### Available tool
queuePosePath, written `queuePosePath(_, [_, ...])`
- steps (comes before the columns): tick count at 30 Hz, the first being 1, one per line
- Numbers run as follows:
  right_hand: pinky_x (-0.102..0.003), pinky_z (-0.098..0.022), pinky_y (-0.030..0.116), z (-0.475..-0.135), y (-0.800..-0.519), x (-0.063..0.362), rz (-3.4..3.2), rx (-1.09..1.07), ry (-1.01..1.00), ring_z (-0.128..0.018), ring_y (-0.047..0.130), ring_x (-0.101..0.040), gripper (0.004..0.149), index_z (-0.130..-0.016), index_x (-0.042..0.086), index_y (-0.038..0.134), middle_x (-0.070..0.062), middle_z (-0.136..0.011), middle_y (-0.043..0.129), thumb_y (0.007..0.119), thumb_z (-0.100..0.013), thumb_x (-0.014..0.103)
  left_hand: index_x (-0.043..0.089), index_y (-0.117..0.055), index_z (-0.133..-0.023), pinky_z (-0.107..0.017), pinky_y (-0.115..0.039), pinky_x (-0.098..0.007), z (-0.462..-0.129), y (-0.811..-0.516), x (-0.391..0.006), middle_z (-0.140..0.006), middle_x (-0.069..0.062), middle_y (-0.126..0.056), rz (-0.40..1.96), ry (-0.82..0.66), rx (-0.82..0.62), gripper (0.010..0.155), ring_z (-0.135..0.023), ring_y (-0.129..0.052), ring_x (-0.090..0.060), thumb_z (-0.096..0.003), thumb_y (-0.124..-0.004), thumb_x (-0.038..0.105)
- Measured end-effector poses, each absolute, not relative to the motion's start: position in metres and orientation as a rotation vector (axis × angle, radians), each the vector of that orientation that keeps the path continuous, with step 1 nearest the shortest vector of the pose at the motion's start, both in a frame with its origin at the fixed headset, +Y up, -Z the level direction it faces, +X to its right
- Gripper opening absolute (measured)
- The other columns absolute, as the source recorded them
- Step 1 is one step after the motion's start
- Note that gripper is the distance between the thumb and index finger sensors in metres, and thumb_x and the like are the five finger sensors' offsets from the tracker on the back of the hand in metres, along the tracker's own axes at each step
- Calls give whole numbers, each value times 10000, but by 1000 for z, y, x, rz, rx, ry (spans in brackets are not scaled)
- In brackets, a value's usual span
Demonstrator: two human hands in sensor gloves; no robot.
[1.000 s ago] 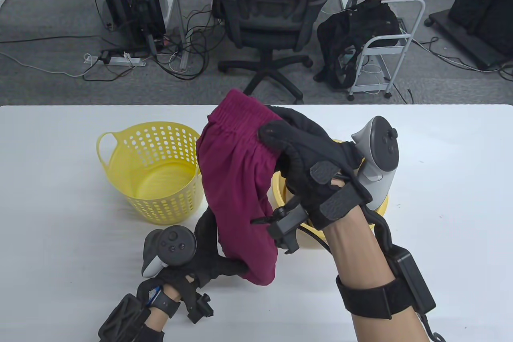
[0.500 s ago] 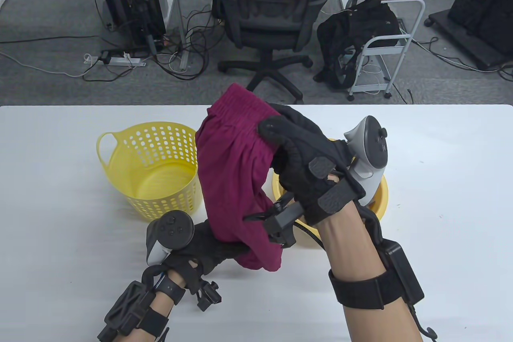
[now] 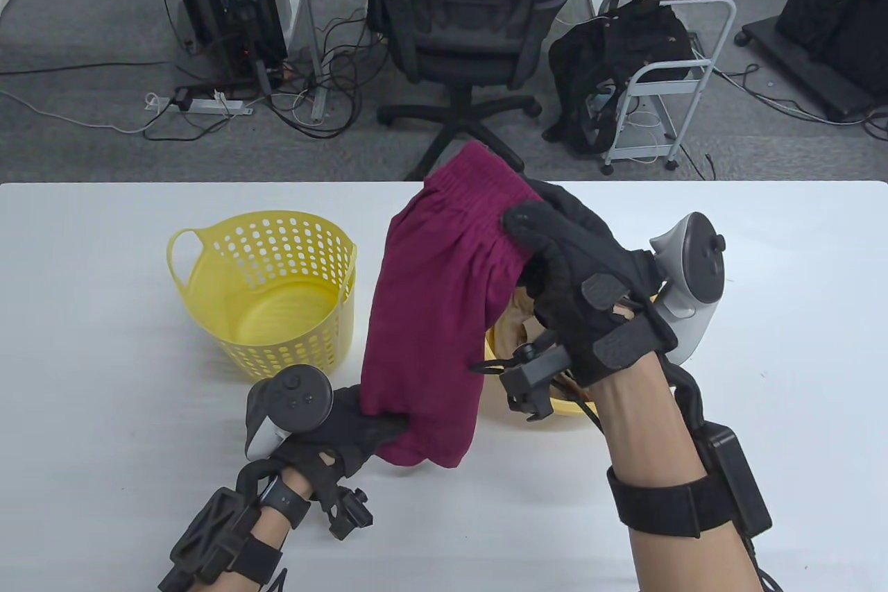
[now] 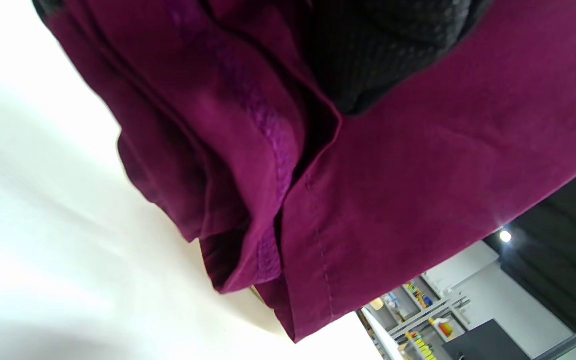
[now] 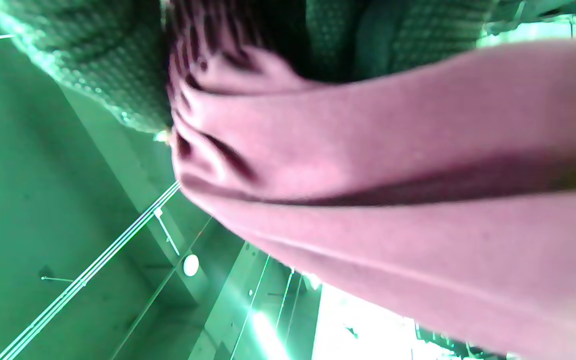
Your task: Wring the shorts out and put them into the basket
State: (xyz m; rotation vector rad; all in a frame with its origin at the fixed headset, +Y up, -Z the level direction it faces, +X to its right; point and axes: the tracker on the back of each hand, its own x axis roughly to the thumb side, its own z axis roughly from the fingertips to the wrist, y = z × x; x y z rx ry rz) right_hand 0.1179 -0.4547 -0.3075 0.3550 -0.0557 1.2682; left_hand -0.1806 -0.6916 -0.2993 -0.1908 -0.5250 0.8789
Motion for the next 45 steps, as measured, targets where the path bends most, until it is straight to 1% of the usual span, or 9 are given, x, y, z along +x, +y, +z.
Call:
queuePosePath(7, [-364, -459, 885, -308, -462, 157, 1480, 254, -171, -599, 988, -321, 661, -969, 38, 656, -177, -818, 848, 862, -553, 509, 158, -853, -827, -575, -682, -698, -296, -682, -196, -749, -130, -995, 761, -479, -198, 343, -724, -974, -448, -509, -895, 279])
queuePosePath(11, [-384, -469, 877, -306, -473, 178, 1621, 177, -223, -614, 979, -339, 660, -970, 40, 656, -184, -831, 839, 877, -544, 492, 158, -857, -822, -571, -685, -696, -294, -674, -204, -743, -131, -998, 704, -465, -203, 342, -717, -977, -448, -506, -900, 279])
queuePosePath(20, [-421, -485, 865, -303, -493, 193, 1851, 161, -352, -640, 967, -369, 650, -965, 46, 668, -192, -844, 836, 905, -517, 454, 179, -841, -828, -574, -689, -687, -284, -643, -211, -752, -114, -989, 614, -478, -176, 350, -724, -976, -434, -505, -900, 300])
queuePosePath(23, [-433, -484, 864, -300, -499, 192, 1944, 161, -433, -641, 968, -378, 644, -956, 52, 683, -192, -843, 842, 920, -500, 441, 195, -819, -839, -580, -690, -682, -280, -628, -212, -768, -105, -977, 589, -486, -137, 360, -740, -970, -425, -508, -898, 308])
queuePosePath(26, [-435, -485, 869, -296, -505, 187, 2051, 179, -500, -646, 971, -380, 644, -952, 61, 691, -185, -846, 847, 933, -486, 433, 195, -785, -862, -585, -687, -685, -277, -613, -213, -788, -107, -962, 624, -482, -91, 390, -753, -960, -428, -507, -902, 309])
queuePosePath(31, [-429, -470, 889, -291, -516, 173, 2150, 216, -555, -635, 990, -376, 642, -940, 69, 711, -182, -835, 863, 953, -464, 425, 171, -663, -951, -593, -687, -680, -275, -593, -211, -823, -101, -926, 672, -466, -11, 525, -782, -940, -428, -505, -906, 304])
queuePosePath(39, [-374, -393, 961, -282, -535, 144, 2257, 272, -630, -562, 1061, -339, 643, -909, 77, 757, -170, -791, 911, 984, -428, 438, 111, -531, -1045, -598, -684, -675, -277, -578, -200, -841, -91, -899, 814, -419, 59, 682, -795, -928, -424, -508, -901, 309])
queuePosePath(42, [-362, -379, 975, -279, -544, 131, 2244, 289, -615, -549, 1074, -330, 642, -902, 73, 767, -172, -782, 920, 988, -423, 439, 86, -487, -1071, -601, -680, -673, -280, -576, -191, -858, -94, -878, 847, -407, 69, 721, -802, -919, -428, -517, -893, 305])
queuePosePath(45, [-353, -367, 987, -278, -553, 120, 2220, 301, -592, -539, 1085, -325, 646, -896, 61, 774, -181, -770, 929, 987, -419, 441, 93, -475, -1077, -603, -677, -673, -281, -577, -180, -868, -97, -863, 903, -416, 62, 712, -800, -913, -429, -528, -879, 302])
